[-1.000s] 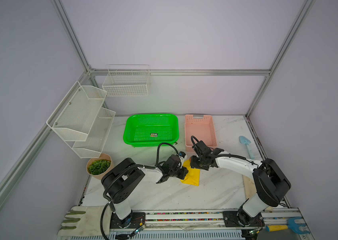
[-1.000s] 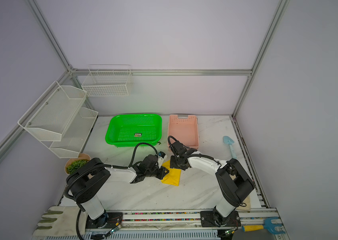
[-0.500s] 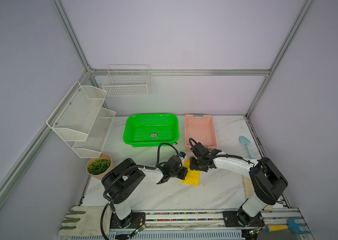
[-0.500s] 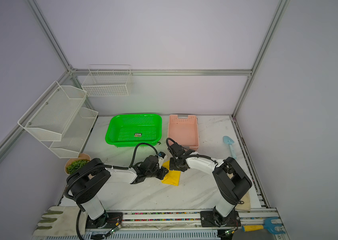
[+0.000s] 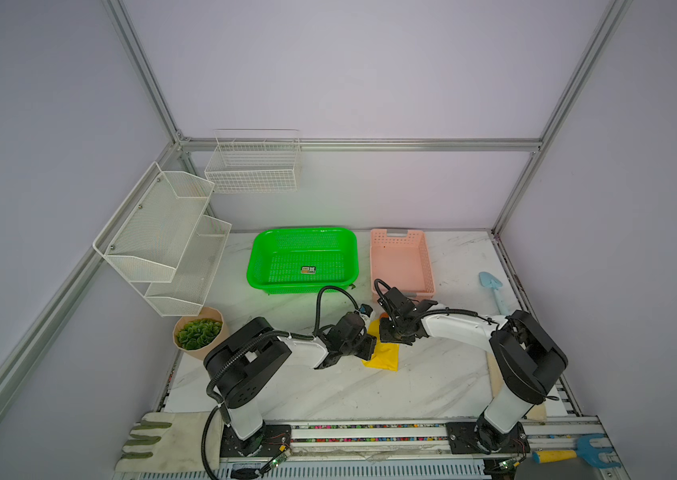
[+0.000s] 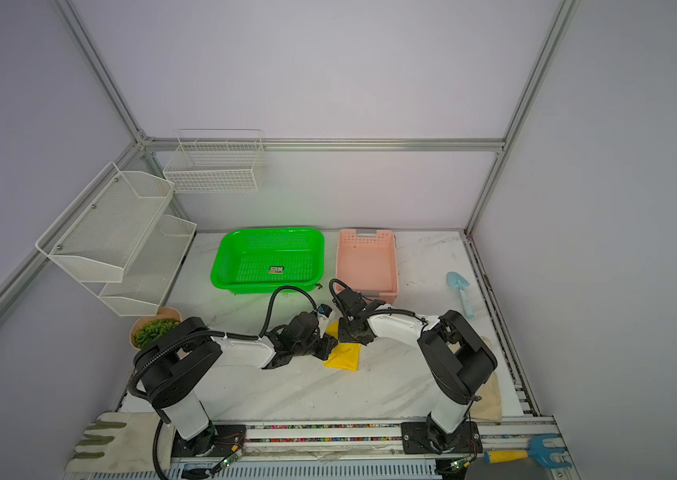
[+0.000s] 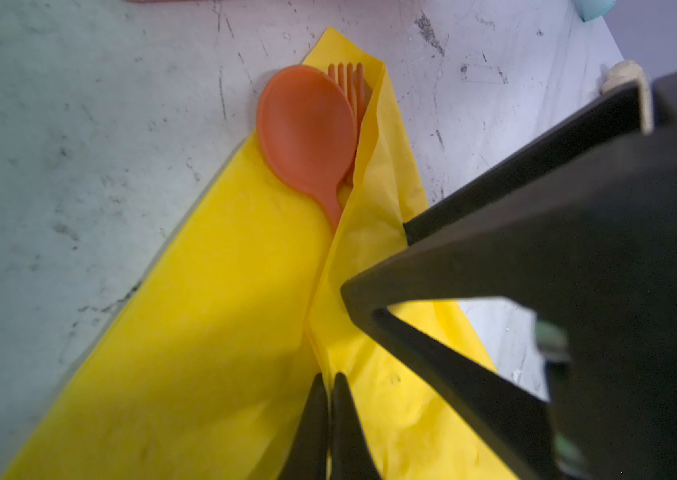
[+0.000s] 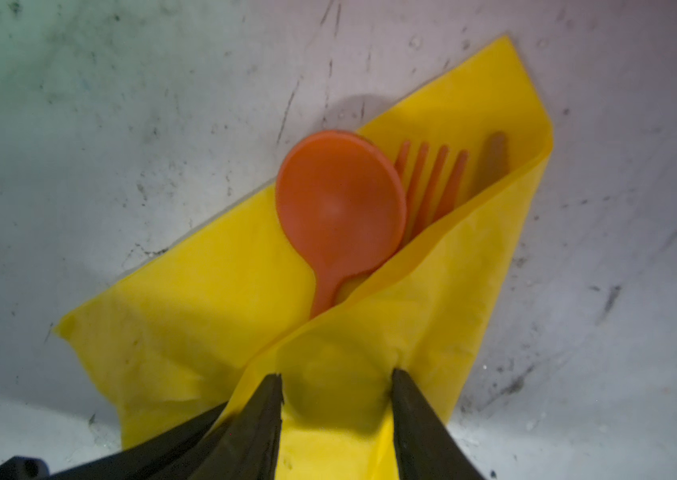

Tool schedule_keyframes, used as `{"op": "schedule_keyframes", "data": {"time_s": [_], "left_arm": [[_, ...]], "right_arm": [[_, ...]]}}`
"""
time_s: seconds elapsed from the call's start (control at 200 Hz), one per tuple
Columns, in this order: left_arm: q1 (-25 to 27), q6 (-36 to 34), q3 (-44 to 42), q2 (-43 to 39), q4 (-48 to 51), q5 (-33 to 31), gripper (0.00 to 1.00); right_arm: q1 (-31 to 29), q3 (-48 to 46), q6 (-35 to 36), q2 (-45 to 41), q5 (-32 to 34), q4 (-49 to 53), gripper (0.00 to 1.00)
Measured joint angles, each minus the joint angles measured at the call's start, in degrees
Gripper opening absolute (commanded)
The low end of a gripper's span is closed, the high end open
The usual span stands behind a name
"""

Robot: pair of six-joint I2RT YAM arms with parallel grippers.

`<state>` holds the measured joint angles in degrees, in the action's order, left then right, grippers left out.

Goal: Place the utensils on the paper napkin and roll it up

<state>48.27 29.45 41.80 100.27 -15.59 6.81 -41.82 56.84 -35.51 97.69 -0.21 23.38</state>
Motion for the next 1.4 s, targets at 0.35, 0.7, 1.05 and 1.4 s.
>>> {"op": "schedule_keyframes", "data": {"time_s": [0.35, 0.7, 1.05, 1.4], "left_arm": [[0.42, -0.02, 0.00, 0.00, -0.07, -0.92, 0.01], [0.57, -0.07, 0.00, 0.00, -0.07, -1.33, 0.00], [0.57, -0.09, 0.00, -0.09, 0.07, -1.44, 0.00], [0.57, -0.07, 0.00, -0.15, 0.22, -1.81, 0.00]], "right_arm": [[-2.51, 3.28, -0.72, 2.58, 5.97, 3.52, 0.45], [-2.99, 6.38, -1.81, 2.51, 11.85, 8.04, 0.54], [-4.63, 7.19, -1.70, 2.71, 12.46, 9.29, 0.63], [-4.92, 7.43, -2.58, 6.25, 13.14, 8.70, 0.64]]}}
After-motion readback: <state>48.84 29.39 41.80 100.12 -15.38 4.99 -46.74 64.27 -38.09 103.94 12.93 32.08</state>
